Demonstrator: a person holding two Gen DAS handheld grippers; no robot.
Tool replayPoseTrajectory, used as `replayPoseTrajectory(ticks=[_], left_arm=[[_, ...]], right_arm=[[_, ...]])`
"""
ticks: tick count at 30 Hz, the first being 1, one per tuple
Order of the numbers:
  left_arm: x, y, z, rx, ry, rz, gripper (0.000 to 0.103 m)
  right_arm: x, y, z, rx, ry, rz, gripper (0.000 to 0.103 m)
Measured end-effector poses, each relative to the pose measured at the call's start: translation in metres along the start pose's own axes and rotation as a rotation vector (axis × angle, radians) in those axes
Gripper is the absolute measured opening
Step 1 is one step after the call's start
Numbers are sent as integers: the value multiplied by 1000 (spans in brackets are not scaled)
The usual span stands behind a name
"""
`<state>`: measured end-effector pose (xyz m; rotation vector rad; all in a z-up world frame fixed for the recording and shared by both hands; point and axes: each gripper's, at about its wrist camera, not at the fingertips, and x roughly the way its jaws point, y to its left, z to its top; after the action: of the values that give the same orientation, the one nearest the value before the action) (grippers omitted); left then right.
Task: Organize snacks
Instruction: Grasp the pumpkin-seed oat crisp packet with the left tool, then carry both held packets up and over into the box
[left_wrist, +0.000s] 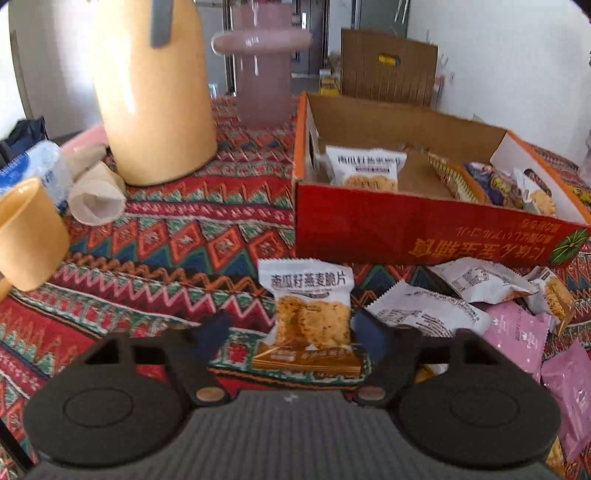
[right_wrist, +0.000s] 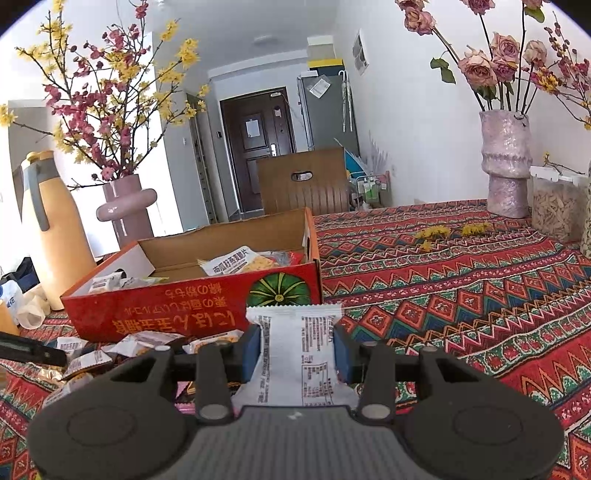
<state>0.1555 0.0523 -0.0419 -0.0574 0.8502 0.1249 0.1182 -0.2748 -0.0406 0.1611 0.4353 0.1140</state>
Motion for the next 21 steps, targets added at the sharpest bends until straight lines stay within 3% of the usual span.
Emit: replayPoseTrajectory(ticks=[2,6,16,21], left_arm=[[4,0,-1,-8,17,-20,51],[-1,1,-4,1,-6,-27,43],[-23,8,-5,-13,-67,-33,42],[-48,9,0,-23,-142,-58,42]], right_arm=[[1,0,0,3,3,3,41],[0,0,0,3,-1,9,41],[-1,1,0,-1,-8,7,41],[-4,3,0,-11,-24,11,41]])
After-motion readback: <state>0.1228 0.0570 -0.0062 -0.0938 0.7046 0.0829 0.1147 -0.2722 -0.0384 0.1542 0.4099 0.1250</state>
